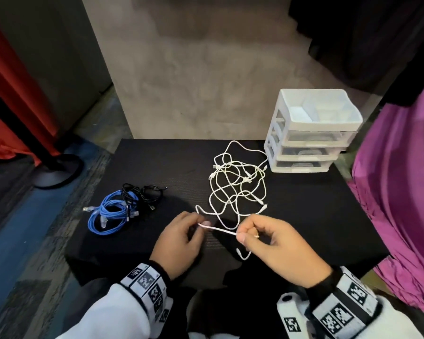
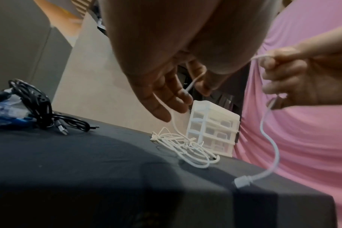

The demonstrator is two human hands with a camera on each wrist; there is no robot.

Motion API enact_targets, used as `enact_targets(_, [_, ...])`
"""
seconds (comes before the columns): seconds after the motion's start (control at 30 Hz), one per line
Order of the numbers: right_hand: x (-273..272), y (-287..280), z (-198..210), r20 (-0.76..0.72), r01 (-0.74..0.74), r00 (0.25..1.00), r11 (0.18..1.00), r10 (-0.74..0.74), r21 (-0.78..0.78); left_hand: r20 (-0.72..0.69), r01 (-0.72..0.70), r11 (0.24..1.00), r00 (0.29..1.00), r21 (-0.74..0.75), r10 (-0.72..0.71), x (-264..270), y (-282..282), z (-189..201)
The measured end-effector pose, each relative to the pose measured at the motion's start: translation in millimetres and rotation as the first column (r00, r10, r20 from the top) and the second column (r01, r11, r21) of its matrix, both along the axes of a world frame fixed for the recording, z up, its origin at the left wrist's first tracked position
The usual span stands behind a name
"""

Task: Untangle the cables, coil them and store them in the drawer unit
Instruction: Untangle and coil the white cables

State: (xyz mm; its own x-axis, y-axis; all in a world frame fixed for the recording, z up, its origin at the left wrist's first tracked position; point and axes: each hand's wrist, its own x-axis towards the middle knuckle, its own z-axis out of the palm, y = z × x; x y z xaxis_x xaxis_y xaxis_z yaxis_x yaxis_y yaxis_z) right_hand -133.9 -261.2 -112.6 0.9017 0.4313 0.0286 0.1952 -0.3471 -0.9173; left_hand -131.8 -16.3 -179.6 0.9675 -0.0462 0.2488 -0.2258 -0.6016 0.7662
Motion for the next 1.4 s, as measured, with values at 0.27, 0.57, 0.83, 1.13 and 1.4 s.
enact_targets(0.27, [2, 8, -22, 0.017, 0.010, 1.000, 0.990, -0.008, -0.143, -0.275, -0.186, 0.371, 0.940, -0.910, -0.203, 10, -13, 56])
enact_targets(0.57, [41, 23, 18, -0.554, 0.494, 0.810, 0.735, -0.194, 0.465, -0.128, 0.258, 0.821, 0.921, -0.510, -0.369, -20, -32, 61])
enact_targets(0.83, [83, 8, -13, -0.408, 0.637, 0.709, 0.770, -0.575, 0.020, -0.298, 0.314, 0.869, 0.848, -0.381, -0.438, -50, -32, 58])
enact_targets(1.13, [127, 3, -65, -0.923, 0.807, 0.359, 0.542, -0.135, 0.234, -0.401, 0.406, 0.888, 0.792, -0.218, -0.460, -64, -28, 59])
enact_targets(1.4, [123, -13, 21, -0.415, 0.598, 0.798, 0.497, -0.436, 0.628, -0.430, 0.217, 0.969, 0.869, -0.115, -0.245, -59, -17, 23])
